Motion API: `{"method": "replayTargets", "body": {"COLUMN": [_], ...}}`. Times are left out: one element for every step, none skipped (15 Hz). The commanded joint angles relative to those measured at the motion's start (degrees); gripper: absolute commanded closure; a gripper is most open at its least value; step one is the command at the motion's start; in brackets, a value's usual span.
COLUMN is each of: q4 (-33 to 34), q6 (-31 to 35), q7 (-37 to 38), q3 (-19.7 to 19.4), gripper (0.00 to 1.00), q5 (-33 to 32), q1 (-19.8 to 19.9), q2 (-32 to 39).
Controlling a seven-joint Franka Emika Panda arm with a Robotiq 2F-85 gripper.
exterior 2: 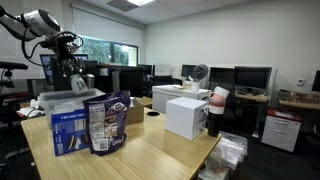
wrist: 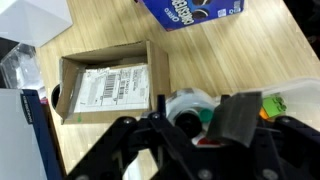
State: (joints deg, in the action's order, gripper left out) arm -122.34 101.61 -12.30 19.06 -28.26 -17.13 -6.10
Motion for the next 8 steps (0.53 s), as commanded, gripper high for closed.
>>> {"method": "replayTargets", "body": {"q4": [2.5, 2.4, 2.5, 2.1, 1.8, 1.4, 1.2, 0.9], "q6": [-0.8, -0.4, -0.1, 0.7, 1.3, 2.2, 2.9, 3.9], "q7": [0.7, 0.3, 0.2, 0.0, -0.2, -0.4, -0.6, -0.9], "q3": [0.9, 0.9, 1.0, 1.0, 1.1, 1.2, 1.3, 1.3], "gripper": [0.69, 0.69, 0.69, 0.69, 0.69, 0.69, 0.69, 0.69], "q5": [-0.7, 0.2, 0.5, 1.4, 2.3, 3.3, 4.1, 5.2], "q1": [-1.3, -1.6, -1.9, -2.2, -2.4, -2.7, -2.9, -3.1], "q2": [1.5, 1.6, 1.8, 1.8, 2.0, 2.2, 2.4, 2.8]}}
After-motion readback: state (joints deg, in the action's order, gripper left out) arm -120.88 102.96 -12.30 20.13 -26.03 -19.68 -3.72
